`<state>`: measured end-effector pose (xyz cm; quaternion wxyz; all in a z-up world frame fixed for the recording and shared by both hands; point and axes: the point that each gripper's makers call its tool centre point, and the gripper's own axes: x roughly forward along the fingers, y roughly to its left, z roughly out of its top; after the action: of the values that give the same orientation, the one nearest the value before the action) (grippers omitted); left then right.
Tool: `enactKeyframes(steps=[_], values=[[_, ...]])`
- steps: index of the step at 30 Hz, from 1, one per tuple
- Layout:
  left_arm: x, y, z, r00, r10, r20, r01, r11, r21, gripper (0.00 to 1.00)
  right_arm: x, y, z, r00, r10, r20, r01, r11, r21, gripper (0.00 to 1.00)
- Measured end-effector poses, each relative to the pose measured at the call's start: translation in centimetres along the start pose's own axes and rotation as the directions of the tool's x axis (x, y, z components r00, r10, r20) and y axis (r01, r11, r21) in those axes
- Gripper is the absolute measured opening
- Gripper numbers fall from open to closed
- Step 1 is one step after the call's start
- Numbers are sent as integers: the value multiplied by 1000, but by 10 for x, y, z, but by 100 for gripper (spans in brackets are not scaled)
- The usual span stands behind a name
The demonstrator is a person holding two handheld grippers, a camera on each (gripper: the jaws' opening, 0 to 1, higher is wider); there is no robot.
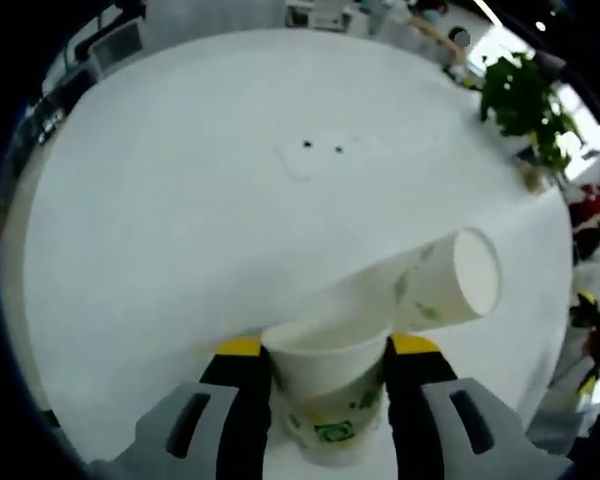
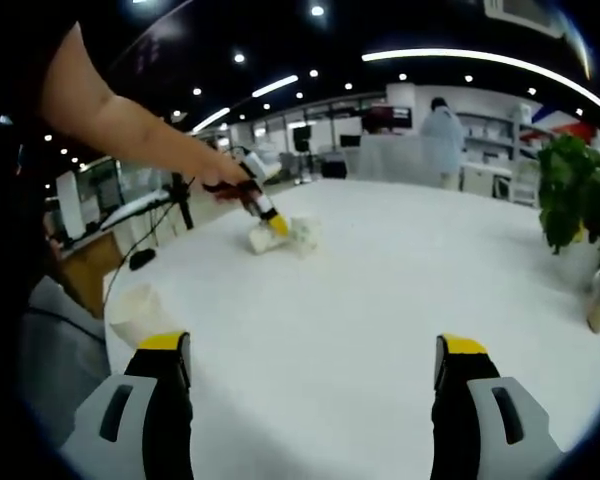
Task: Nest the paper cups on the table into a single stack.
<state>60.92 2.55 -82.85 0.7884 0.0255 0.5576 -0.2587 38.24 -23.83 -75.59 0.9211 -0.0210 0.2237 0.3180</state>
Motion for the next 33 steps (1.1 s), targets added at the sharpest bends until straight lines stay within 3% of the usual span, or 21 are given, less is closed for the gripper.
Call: enactKeyframes(steps=[9, 12, 17, 22, 25, 26, 29, 31, 32, 33], values=[[-7, -4, 2, 999, -2, 42, 2, 1000, 7, 43, -2, 0, 1, 1000, -3, 3, 3, 1000, -2, 100], [-9, -6, 9, 993, 0, 119, -5, 999, 42, 41, -2, 0, 4, 1000, -2, 5, 2, 1000, -8, 100], [-11, -9, 6, 984, 4, 180, -14, 999, 53, 40, -1, 3, 8, 1000, 1, 14, -1, 1000, -12, 100], [-21, -11, 8, 965, 18, 261, -38, 996, 74, 40, -1, 6, 12, 1000, 8, 13, -8, 1000, -25, 100], [-33, -9, 23, 934, 23, 357, -57, 995, 85, 40, -2, 6, 15, 1000, 10, 15, -9, 999, -33, 100], [-36, -8, 23, 932, 27, 361, -59, 995, 78, 40, -2, 7, 16, 1000, 10, 15, -10, 999, -36, 100], [-52, -10, 40, 890, 17, 456, -76, 991, 112, 40, -3, 8, 20, 1000, 11, 17, -10, 999, -45, 100], [-62, -12, 48, 871, 8, 492, -86, 987, 135, 40, -4, 9, 22, 1000, 11, 18, -10, 999, -49, 100], [-72, -16, 59, 838, -6, 546, -101, 981, 165, 40, -4, 9, 23, 1000, 12, 19, -11, 999, -52, 100], [-79, -18, 64, 818, -17, 575, -105, 978, 178, 40, -4, 10, 23, 1000, 13, 19, -12, 998, -55, 100]])
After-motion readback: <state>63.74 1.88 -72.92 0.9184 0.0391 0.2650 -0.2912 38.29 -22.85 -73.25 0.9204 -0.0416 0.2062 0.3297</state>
